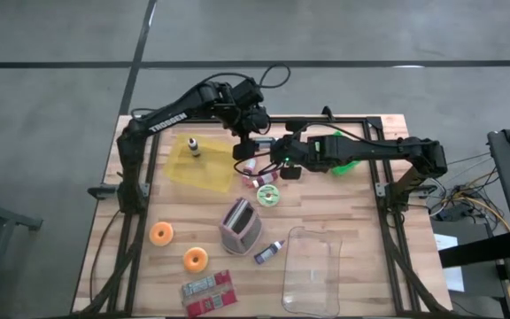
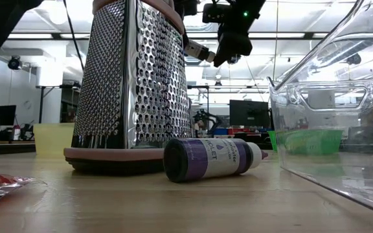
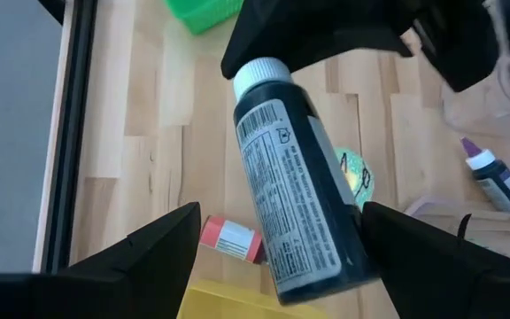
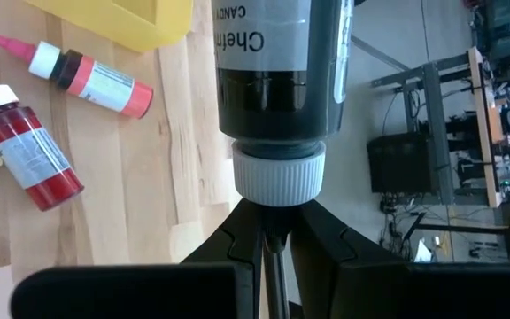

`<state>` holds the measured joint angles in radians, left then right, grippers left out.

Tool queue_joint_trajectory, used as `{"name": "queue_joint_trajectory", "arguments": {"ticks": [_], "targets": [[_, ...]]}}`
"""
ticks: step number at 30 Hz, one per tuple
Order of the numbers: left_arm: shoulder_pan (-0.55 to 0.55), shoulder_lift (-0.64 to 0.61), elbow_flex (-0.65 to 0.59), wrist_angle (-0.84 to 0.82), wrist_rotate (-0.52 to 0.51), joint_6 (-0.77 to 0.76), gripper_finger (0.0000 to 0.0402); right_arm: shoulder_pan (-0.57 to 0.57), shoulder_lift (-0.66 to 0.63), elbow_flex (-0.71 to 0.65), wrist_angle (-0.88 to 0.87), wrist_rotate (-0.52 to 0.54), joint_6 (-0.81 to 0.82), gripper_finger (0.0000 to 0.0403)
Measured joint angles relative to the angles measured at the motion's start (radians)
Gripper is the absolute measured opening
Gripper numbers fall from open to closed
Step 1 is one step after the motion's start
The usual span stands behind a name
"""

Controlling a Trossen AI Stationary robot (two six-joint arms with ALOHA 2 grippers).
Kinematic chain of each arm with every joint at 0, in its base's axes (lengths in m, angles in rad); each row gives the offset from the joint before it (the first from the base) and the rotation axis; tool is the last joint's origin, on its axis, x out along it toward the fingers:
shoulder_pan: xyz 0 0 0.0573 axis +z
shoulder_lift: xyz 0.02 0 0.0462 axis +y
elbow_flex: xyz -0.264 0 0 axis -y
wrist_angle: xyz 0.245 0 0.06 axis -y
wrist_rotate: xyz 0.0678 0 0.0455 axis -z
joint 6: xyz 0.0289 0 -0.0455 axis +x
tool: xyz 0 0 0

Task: Pick & Place Food Item
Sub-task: Put the black food coloring into the yellow bin

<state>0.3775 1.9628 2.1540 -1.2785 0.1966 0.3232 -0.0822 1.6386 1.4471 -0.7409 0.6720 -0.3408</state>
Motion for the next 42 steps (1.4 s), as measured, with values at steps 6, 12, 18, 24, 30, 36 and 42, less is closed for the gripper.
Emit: {"name": "queue_joint_trajectory", "arguments": {"ticks": [6,12,18,24,30,36,42], "targets": [[0.000,0.016,0.000,-0.003,-0.021,0.011,0.0314,0.000,0.000,0.000,0.033,0.000,-0.021,0.0030],[0.000,0.018,0.000,-0.004,-0.062,0.018,0.0310,0.000,0.000,0.000,0.050,-0.019,-0.028,0.0030],[0.000,0.018,0.006,-0.005,-0.064,0.019,0.0249,0.000,0.000,0.000,0.053,-0.019,-0.025,0.0030],[0.000,0.018,0.003,-0.015,-0.066,0.041,0.0126,0.000,0.000,0.000,0.056,-0.021,-0.020,0.0030],[0.000,0.015,0.003,-0.025,-0.070,0.067,0.0124,0.000,0.000,0.000,0.077,-0.022,-0.013,0.0033],[0.000,0.013,0.002,-0.059,-0.128,0.073,0.0124,0.002,-0.001,0.000,0.090,-0.029,0.016,0.0076],[0.006,-0.008,0.000,-0.057,-0.163,0.070,0.0124,0.002,-0.002,0.000,0.096,-0.048,0.032,0.0102]]}}
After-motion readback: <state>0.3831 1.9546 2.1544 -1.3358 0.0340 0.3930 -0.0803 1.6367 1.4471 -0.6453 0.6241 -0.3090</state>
